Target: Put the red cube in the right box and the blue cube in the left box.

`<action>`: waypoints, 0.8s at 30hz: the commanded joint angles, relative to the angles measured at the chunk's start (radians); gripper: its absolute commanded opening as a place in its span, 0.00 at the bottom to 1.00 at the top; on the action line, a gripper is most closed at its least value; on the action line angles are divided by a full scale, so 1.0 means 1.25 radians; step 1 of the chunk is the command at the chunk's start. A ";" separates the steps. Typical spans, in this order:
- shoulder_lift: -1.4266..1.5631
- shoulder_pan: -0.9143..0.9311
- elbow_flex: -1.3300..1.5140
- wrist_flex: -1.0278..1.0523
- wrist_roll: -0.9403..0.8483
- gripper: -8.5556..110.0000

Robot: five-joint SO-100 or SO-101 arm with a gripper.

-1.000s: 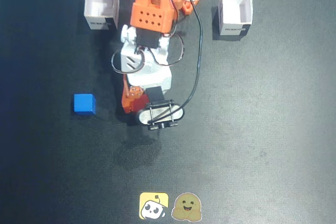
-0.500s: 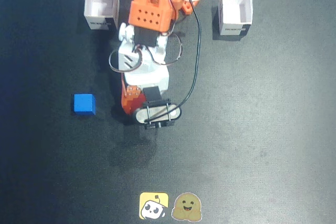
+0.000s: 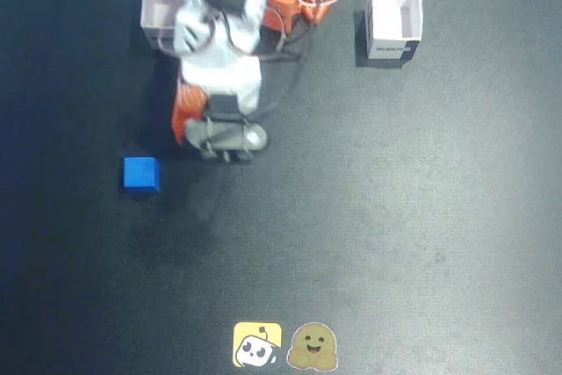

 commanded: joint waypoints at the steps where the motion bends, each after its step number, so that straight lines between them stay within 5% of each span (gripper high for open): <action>1: 0.088 0.036 -0.026 0.065 0.025 0.14; 24: 0.218 0.315 -0.025 0.247 0.118 0.15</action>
